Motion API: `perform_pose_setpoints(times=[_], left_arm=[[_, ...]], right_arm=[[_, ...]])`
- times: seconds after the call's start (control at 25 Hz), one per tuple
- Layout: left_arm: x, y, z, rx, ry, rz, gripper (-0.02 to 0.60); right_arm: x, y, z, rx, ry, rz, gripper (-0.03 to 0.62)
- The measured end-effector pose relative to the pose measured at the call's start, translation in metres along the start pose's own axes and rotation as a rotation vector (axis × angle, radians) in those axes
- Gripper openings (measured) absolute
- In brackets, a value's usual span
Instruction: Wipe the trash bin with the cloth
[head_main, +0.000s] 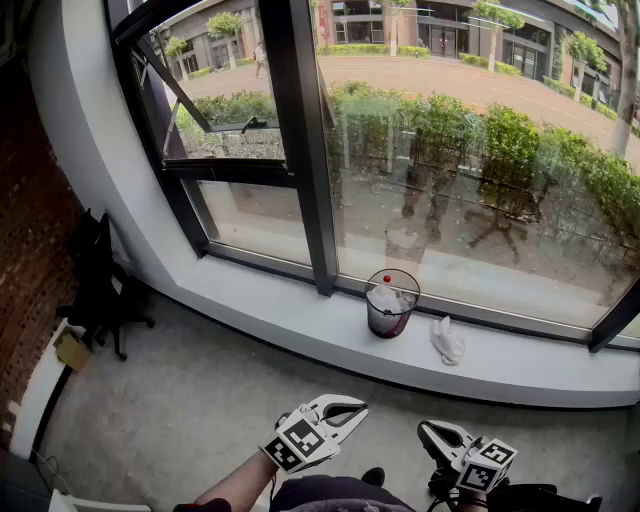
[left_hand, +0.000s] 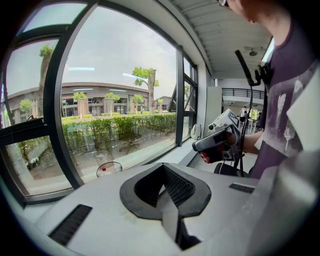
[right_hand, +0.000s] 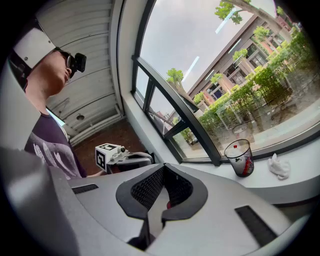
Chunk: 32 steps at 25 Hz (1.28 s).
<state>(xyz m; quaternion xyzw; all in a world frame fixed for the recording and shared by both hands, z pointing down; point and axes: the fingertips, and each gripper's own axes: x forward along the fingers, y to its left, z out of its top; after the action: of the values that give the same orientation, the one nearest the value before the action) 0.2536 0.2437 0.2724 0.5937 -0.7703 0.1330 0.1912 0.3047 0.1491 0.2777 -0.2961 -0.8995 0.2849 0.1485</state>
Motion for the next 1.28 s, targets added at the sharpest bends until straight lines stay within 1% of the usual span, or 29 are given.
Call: perform_pose_setpoints(times=[0.12, 0.24, 0.36, 0.48, 0.6, 0.68, 0.84, 0.88, 0.96, 1.08, 1.12, 1.2, 1.28], left_arm=[[0.027, -0.001, 0.011, -0.020, 0.006, 0.000, -0.006], [0.047, 0.002, 0.017, -0.017, 0.021, 0.002, -0.006], [0.068, 0.008, 0.027, 0.034, 0.024, -0.007, -0.006], [0.083, 0.025, 0.047, 0.078, -0.022, -0.012, -0.006], [0.092, 0.056, 0.062, 0.090, -0.070, -0.027, -0.006], [0.103, 0.072, 0.065, 0.093, -0.083, -0.052, -0.006], [0.127, 0.105, 0.061, 0.110, -0.085, -0.113, -0.006], [0.132, 0.117, 0.060, 0.108, -0.082, -0.127, -0.006], [0.139, 0.141, 0.062, 0.091, -0.088, -0.164, -0.006], [0.146, 0.177, 0.063, 0.032, -0.102, -0.217, -0.006], [0.149, 0.187, 0.062, 0.023, -0.099, -0.231, -0.006], [0.157, 0.208, 0.057, 0.041, -0.080, -0.249, -0.006], [0.168, 0.224, 0.052, 0.081, -0.050, -0.257, -0.006]], right_arm=[[-0.012, -0.029, 0.036, -0.005, -0.011, 0.026, -0.009], [-0.024, -0.048, 0.062, 0.001, -0.069, 0.052, -0.009], [-0.038, -0.067, 0.065, 0.026, -0.118, 0.029, -0.009], [-0.036, -0.081, 0.068, 0.009, -0.125, 0.008, -0.009], [-0.014, -0.084, 0.080, -0.064, -0.094, -0.017, -0.009], [-0.007, -0.091, 0.088, -0.094, -0.071, -0.072, -0.009], [0.015, -0.115, 0.101, -0.087, -0.042, -0.187, -0.009], [0.026, -0.121, 0.104, -0.079, -0.032, -0.200, -0.009], [0.054, -0.129, 0.111, -0.069, 0.003, -0.199, -0.009], [0.094, -0.139, 0.119, -0.080, 0.055, -0.207, -0.009], [0.105, -0.142, 0.122, -0.084, 0.061, -0.216, -0.009], [0.126, -0.152, 0.125, -0.088, 0.071, -0.233, -0.009], [0.141, -0.165, 0.127, -0.097, 0.089, -0.256, -0.009]])
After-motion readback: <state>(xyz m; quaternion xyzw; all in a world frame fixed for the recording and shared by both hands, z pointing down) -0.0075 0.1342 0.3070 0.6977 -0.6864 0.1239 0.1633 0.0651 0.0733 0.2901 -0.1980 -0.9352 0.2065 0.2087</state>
